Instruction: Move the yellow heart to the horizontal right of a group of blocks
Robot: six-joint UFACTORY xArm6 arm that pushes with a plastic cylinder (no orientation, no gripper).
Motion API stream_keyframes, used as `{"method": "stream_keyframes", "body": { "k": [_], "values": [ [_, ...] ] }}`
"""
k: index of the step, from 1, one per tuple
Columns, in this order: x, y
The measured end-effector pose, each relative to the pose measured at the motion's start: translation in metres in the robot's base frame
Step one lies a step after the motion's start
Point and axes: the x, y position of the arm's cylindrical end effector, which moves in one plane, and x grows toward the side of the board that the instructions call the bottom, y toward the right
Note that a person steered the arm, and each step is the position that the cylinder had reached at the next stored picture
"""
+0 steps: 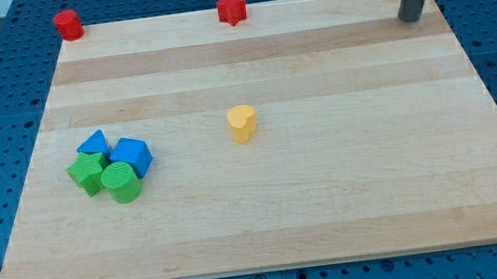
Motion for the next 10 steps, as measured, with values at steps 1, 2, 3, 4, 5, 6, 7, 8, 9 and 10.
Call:
{"method": "stream_keyframes", "body": {
  "k": [1, 2, 3, 4, 5, 6, 7, 8, 9, 10],
  "values": [
    [0.005, -0.01],
    [0.016, -0.012],
    [0.027, -0.016],
    [0.038, -0.024],
    [0.047, -0.037],
    [0.048, -0.058],
    [0.048, -0.085],
    [0.048, -0.116],
    [0.05, -0.144],
    [0.054, -0.17]
  ]
}}
